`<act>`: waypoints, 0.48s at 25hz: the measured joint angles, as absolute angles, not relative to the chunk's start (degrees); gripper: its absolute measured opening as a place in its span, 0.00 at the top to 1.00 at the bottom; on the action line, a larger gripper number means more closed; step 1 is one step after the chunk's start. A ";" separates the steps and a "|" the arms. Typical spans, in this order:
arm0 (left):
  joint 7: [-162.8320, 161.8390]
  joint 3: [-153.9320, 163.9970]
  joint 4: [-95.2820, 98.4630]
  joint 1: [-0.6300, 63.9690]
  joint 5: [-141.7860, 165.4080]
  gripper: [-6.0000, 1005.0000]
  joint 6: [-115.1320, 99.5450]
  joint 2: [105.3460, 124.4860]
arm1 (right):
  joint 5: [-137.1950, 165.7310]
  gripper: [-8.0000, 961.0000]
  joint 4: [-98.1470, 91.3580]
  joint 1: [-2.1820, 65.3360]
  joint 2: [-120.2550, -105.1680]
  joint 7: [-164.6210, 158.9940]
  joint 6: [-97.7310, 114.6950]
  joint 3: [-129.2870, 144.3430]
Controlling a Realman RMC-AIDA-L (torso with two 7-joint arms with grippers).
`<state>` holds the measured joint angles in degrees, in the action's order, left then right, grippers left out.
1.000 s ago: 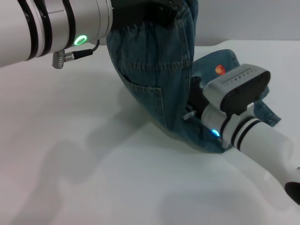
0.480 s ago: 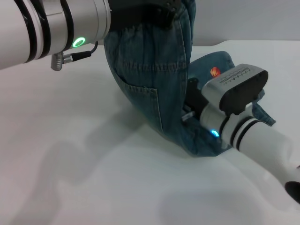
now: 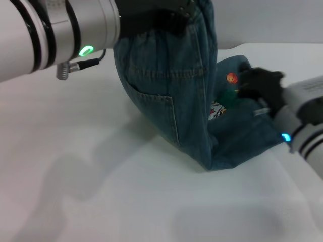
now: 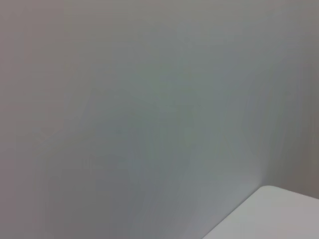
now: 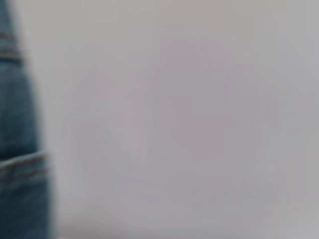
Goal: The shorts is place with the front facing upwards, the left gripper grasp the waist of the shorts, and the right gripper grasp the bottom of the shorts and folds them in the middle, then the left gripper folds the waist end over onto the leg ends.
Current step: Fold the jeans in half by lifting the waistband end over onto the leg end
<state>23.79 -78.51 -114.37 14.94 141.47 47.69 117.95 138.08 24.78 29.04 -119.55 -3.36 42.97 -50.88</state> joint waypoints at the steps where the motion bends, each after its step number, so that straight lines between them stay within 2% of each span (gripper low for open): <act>1: 23.88 -78.31 -114.36 14.94 141.45 0.90 47.51 117.95 | 138.07 0.99 24.78 28.03 -119.63 -2.50 44.31 -52.49; 12: 25.94 -74.57 -113.43 14.94 138.94 0.89 43.58 118.02 | 132.55 0.99 24.55 17.84 -119.14 7.28 53.94 -62.05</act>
